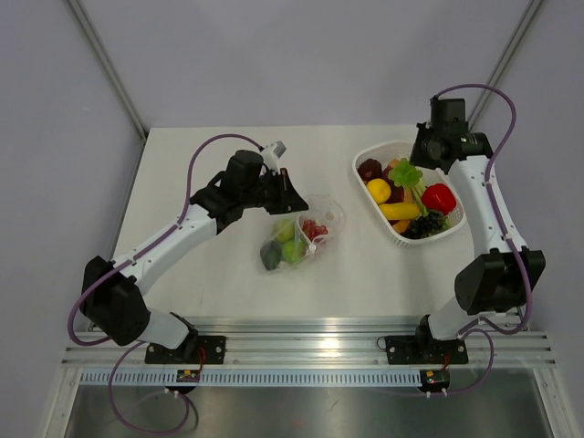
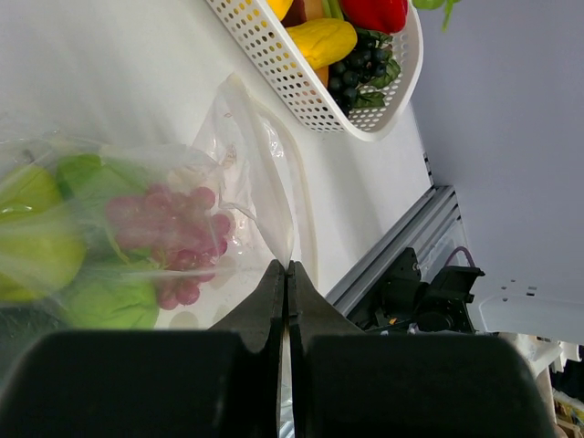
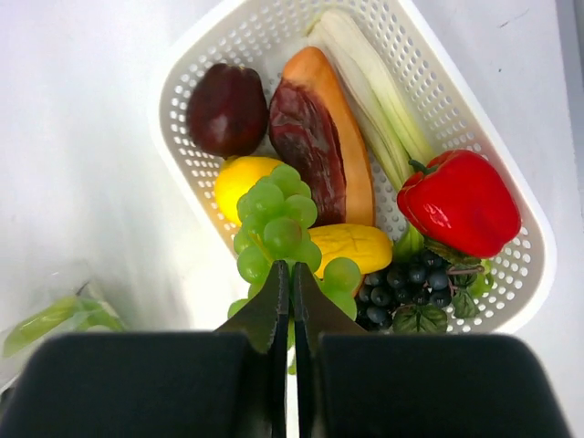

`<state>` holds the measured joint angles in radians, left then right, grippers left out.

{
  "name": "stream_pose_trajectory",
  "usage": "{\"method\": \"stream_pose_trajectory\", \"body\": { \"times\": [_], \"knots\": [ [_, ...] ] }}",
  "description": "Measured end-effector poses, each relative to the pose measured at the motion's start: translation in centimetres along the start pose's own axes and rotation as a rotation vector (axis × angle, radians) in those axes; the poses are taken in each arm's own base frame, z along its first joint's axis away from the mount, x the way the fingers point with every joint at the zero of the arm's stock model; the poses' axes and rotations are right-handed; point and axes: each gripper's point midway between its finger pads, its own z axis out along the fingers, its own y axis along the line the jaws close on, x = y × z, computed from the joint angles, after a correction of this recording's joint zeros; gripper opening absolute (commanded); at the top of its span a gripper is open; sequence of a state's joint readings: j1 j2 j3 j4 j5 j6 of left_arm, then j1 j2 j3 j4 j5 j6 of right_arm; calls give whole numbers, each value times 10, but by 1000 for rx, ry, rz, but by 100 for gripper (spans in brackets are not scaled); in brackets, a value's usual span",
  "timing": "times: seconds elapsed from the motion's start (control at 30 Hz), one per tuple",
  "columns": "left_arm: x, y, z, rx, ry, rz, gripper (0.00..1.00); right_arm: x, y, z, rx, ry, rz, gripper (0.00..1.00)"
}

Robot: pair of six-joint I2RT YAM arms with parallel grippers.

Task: Place the food in the zip-top bag and seal the zipper
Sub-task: Pick up the fake fruit from the bin, then place the fake fruit in the zipper food storage bag.

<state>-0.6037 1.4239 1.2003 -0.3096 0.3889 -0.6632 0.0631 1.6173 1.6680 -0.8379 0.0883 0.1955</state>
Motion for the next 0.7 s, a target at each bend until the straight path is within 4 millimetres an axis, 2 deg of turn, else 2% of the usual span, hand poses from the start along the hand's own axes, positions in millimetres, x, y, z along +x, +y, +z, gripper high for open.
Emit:
{"method": "stream_pose_trajectory", "body": {
  "times": [0.17,0.3,0.47,0.6,0.7],
  "knots": [
    [-1,-7,0,35,1,-8,0,-8,12,-46,-31,-82,-4,0],
    [-1,-9,0,43,3,-15,0,-3,40,-80,-96,-123,-45,0],
    [-2,-10,-1,43,0,-15,0,16,81,-118,-222,-128,-99,0],
    [-3,-10,-1,46,1,-25,0,31,106,-137,-309,-123,-126,0],
    [-3,-11,-2,53,3,-38,0,50,125,-151,-381,-103,-155,0]
  ]
}}
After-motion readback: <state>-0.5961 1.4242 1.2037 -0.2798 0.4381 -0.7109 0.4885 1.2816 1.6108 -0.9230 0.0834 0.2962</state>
